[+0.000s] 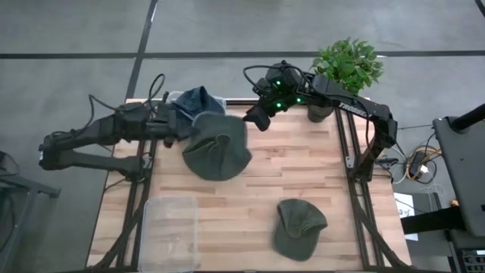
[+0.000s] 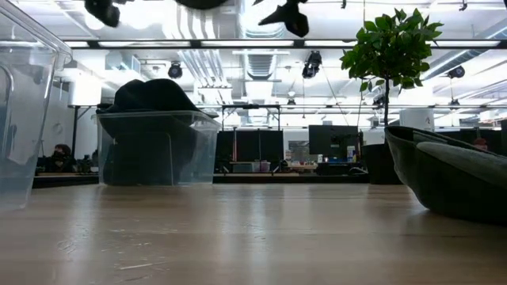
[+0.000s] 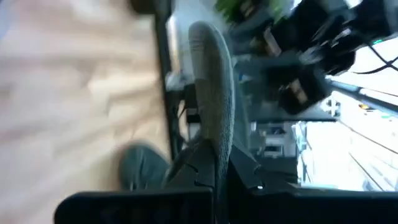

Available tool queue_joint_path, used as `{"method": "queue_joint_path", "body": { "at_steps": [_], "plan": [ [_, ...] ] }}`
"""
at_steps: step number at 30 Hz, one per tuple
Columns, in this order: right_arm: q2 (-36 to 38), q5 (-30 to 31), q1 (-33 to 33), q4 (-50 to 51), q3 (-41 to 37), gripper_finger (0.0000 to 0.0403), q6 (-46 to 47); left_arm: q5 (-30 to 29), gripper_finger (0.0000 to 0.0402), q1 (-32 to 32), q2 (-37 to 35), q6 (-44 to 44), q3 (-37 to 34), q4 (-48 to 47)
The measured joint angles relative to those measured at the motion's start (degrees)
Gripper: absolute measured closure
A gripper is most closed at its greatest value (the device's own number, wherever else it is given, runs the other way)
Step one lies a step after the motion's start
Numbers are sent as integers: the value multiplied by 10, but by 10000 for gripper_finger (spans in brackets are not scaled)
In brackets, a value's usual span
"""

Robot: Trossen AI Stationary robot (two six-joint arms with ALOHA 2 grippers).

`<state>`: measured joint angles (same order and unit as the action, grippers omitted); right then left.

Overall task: Pick & Place hat
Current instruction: Put the left green cap into the bottom transparent bin

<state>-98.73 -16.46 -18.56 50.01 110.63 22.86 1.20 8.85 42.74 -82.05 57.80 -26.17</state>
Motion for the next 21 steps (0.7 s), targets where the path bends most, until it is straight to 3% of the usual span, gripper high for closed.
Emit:
{"method": "queue_joint_path", "body": {
  "at_steps": [3,12,17,21],
  "plan": [
    [0,5,-1,9,-3,200,-24,21,397,-8,-12,-41,33,-47],
    [-1,62,-2,21,-12,188,-79,47,397,-33,-7,-124,155,-362],
    [-1,78,-5,21,-12,188,-109,106,397,-42,7,-168,194,-487],
    [-1,80,-7,21,-12,188,-126,199,397,-43,24,-171,201,-561]
  ]
}}
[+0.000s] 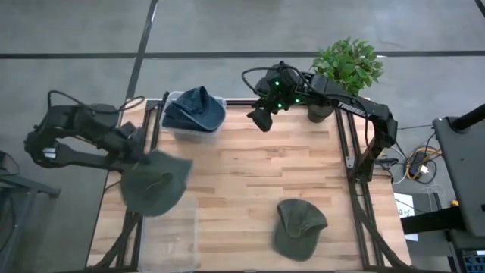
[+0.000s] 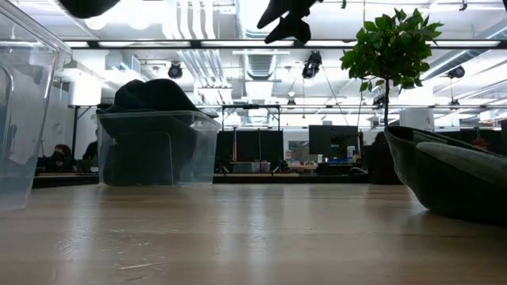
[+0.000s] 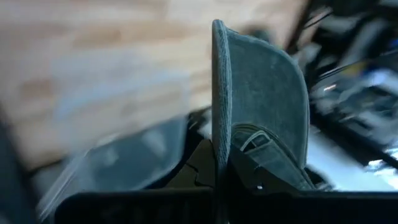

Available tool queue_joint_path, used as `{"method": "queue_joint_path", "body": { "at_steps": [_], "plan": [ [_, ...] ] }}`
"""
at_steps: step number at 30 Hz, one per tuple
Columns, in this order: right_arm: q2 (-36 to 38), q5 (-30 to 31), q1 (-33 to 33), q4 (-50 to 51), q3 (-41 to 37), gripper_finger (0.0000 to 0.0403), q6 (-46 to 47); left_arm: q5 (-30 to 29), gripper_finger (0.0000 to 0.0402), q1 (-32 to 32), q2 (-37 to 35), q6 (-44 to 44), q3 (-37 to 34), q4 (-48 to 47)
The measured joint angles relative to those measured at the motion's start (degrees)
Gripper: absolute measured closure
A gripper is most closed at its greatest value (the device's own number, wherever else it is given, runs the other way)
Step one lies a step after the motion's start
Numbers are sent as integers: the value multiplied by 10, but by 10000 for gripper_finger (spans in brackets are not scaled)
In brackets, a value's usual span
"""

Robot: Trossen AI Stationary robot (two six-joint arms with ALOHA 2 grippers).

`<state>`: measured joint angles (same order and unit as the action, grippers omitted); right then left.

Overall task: Pick & Place hat
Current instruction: Put the left green cap into the bottom transparent bin

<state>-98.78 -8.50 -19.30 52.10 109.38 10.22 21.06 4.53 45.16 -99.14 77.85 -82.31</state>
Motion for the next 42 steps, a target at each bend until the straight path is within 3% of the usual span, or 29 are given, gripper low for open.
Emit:
{"method": "queue_joint_path", "body": {
  "at_steps": [8,14,19,26,37,42],
  "plan": [
    [0,29,-2,0,0,188,-23,159,397,-12,64,6,-31,-14],
    [0,29,-2,-2,0,188,-39,207,396,-57,134,71,-32,-73],
    [0,30,-2,-10,0,188,-47,177,394,-75,176,79,-42,-41],
    [0,30,-3,-10,0,188,-49,159,395,-109,228,97,-42,-76],
    [0,27,-2,-9,0,188,-48,117,393,-126,260,83,-46,-65],
    [0,27,-1,-9,0,188,-44,91,366,-126,259,80,-48,-47]
  ]
}}
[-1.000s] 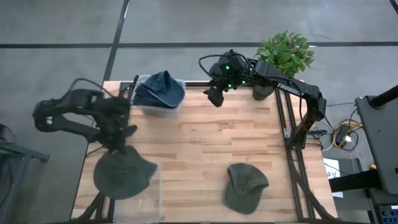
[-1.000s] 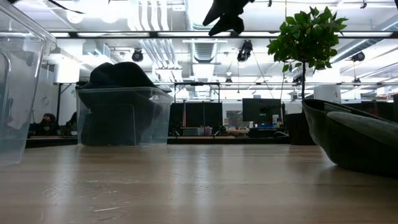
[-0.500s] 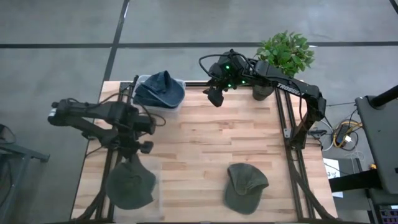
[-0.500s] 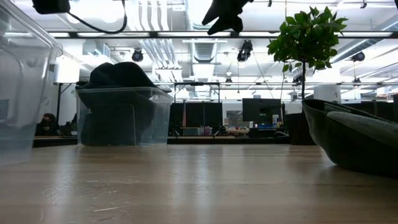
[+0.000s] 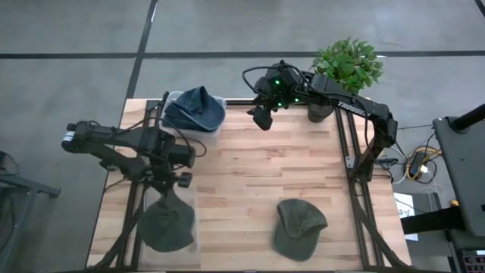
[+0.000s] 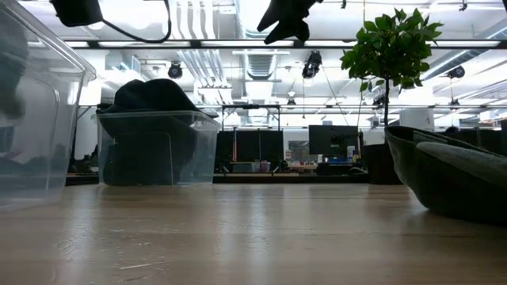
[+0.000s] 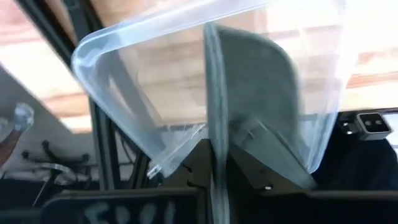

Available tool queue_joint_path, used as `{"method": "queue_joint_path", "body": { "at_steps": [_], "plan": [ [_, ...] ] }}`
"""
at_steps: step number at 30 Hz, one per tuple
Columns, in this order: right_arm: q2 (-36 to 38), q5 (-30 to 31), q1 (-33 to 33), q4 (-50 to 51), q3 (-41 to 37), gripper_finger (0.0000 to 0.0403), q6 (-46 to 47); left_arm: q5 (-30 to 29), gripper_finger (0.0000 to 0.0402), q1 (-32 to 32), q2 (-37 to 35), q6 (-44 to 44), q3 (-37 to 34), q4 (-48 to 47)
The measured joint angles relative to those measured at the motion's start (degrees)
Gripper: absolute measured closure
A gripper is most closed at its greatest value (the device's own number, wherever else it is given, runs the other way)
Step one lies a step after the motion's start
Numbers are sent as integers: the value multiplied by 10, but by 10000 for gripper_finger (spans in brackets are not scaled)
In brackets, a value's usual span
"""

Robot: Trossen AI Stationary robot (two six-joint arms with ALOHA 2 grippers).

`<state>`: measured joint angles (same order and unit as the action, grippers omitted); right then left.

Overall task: Pick & Place hat
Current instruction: Put the left green cap into the bottom transparent bin, then put the green cap into the bottom transparent bin

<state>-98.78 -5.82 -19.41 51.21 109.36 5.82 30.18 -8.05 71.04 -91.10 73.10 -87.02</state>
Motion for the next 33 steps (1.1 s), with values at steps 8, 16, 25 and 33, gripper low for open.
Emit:
{"method": "queue_joint_path", "body": {
  "at_steps": [8,16,25,33],
  "plan": [
    [0,-2,0,1,0,188,0,-9,291,0,-10,12,0,14],
    [0,-7,0,92,0,188,-29,-52,262,1,-30,28,0,74],
    [0,-128,0,232,-5,188,-109,-224,262,14,-59,83,0,288],
    [1,-230,14,318,-29,188,-123,-316,262,41,-57,211,-3,454]
  ]
}}
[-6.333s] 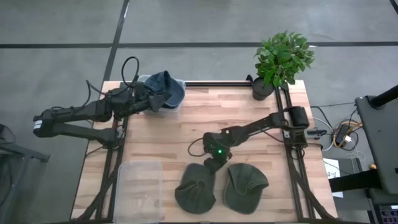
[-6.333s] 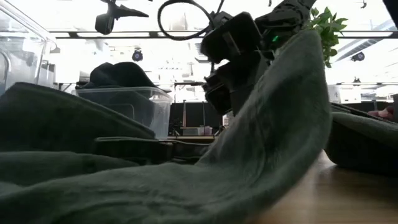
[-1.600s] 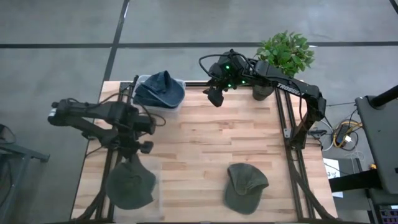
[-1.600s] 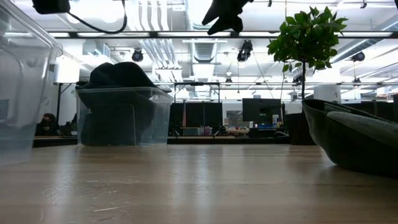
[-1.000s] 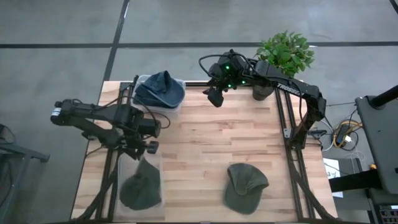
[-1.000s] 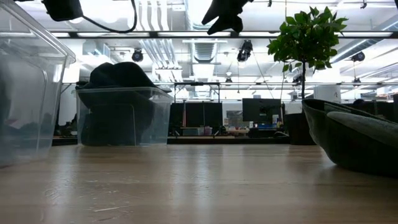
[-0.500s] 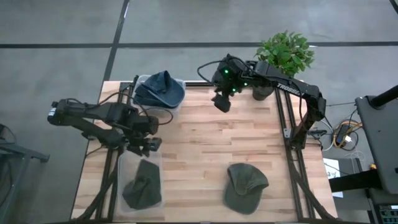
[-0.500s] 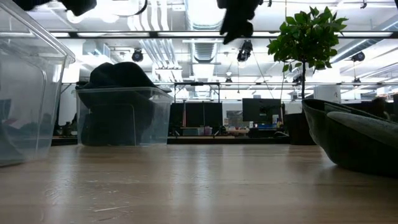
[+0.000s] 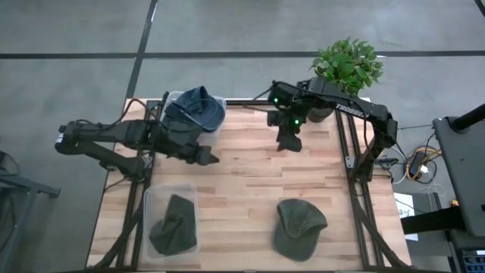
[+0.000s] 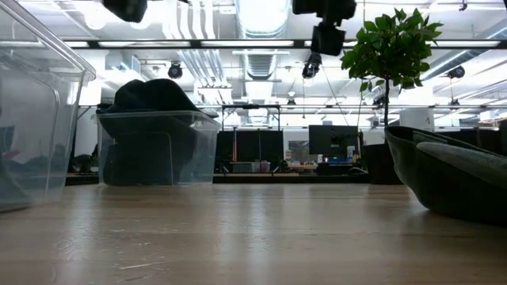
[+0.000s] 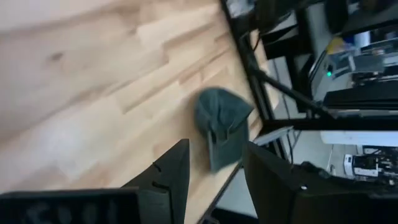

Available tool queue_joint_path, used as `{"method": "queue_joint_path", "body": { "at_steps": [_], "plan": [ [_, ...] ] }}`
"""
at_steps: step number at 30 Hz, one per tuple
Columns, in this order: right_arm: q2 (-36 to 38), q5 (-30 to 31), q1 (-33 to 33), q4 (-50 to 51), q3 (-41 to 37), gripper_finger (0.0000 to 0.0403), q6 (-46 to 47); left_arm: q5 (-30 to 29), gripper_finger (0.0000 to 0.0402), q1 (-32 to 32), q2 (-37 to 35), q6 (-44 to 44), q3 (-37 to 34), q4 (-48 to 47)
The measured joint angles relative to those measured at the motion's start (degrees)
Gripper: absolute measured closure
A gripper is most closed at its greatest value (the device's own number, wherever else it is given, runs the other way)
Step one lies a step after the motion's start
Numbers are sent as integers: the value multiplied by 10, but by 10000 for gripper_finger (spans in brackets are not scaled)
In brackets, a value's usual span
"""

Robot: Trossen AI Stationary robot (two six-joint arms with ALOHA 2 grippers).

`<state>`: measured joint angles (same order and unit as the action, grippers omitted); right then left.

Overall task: Pick & Place hat
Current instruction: Put the green cap into the bottom transparent bin

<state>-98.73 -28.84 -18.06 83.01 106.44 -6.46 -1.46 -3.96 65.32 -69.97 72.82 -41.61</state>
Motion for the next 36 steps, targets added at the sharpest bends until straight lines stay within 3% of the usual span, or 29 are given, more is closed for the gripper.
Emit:
{"method": "queue_joint_path", "body": {
  "at_steps": [5,15,25,30,36],
  "plan": [
    [7,-1,26,9,-34,188,2,5,262,20,26,53,0,12],
    [68,-1,87,31,-136,188,18,4,262,32,83,53,0,32],
    [165,-2,153,30,-273,188,175,-27,262,47,122,44,0,117],
    [223,-3,202,-20,-343,188,328,-33,262,56,124,96,0,124],
    [290,-3,286,-125,-437,188,632,-23,262,58,117,211,0,160]
  ]
}}
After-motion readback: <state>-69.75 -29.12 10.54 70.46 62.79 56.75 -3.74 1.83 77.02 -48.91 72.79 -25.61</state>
